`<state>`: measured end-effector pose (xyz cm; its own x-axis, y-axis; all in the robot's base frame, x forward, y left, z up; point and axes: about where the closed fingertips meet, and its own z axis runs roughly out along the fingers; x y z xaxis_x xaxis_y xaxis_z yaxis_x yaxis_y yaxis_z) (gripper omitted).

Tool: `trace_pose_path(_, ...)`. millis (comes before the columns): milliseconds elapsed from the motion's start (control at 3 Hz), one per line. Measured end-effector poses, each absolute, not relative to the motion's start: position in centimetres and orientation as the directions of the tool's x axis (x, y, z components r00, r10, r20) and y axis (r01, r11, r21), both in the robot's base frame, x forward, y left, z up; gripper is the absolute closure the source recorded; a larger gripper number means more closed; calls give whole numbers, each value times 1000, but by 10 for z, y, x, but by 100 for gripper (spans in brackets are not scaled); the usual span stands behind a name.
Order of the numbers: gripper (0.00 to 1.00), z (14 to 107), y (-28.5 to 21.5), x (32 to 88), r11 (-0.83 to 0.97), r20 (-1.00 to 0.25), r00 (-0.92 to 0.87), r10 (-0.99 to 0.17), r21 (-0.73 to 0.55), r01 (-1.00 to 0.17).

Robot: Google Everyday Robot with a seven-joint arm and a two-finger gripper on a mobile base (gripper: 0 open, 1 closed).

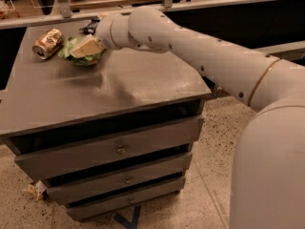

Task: Move green rice chip bag near orange can

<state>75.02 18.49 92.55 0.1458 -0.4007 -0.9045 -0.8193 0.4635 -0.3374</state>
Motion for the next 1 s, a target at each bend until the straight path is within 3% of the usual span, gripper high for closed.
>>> trace_pose_path(667, 0, 926, 182, 748, 465, -901, 142, -409, -340, -818)
trace_pose_path(1000, 0, 927, 153, 743, 459, -901, 136, -412, -334, -823)
